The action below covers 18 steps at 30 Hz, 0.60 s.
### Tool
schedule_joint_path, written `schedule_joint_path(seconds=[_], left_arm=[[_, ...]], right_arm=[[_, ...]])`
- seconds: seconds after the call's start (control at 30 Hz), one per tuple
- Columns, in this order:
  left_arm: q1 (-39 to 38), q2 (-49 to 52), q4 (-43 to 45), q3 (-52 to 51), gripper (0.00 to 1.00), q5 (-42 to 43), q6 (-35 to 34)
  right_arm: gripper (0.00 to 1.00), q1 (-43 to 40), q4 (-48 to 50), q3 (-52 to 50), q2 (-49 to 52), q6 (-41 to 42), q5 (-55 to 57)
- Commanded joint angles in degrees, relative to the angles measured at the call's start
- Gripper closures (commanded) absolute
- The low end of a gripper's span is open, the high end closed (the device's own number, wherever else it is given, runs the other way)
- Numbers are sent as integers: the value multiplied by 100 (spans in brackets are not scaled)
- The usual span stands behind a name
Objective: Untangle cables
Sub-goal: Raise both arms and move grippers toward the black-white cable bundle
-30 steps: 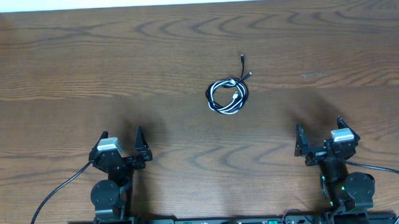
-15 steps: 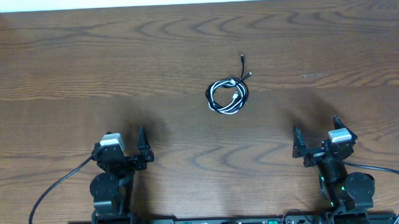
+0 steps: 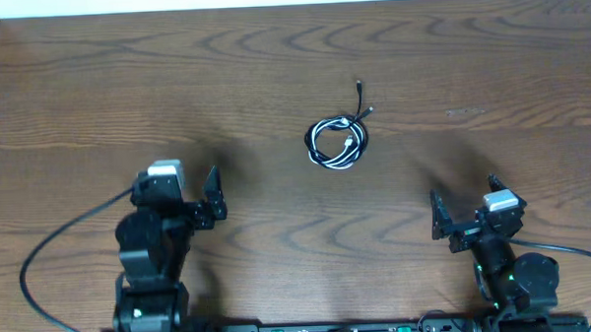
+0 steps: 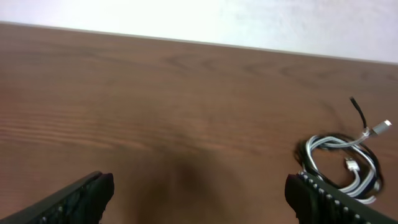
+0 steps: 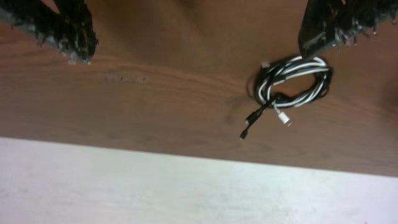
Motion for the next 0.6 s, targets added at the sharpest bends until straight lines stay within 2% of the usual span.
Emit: schedule_joint_path(seconds=[0.0,0.2,0.37,0.4,0.57], left_arm=[[13,551,-374,667,7,382,96],[13,1679,-1484,1886,7,699,92],[2,2509,-2197,2833,6,1056,48],[-79,2734,-2402,3104,7,1078,48],[-590,3344,-2798,3770,6,1073,50]], right_arm=[[1,44,-205,557,223,42,-98],[1,44,-743,1711,1373,44,-105],[1,44,-1550,3161,2815,44,-308],[1,44,-1886,3692,3340,44,-444],[1,44,-2787,4946,4564,44,-863]])
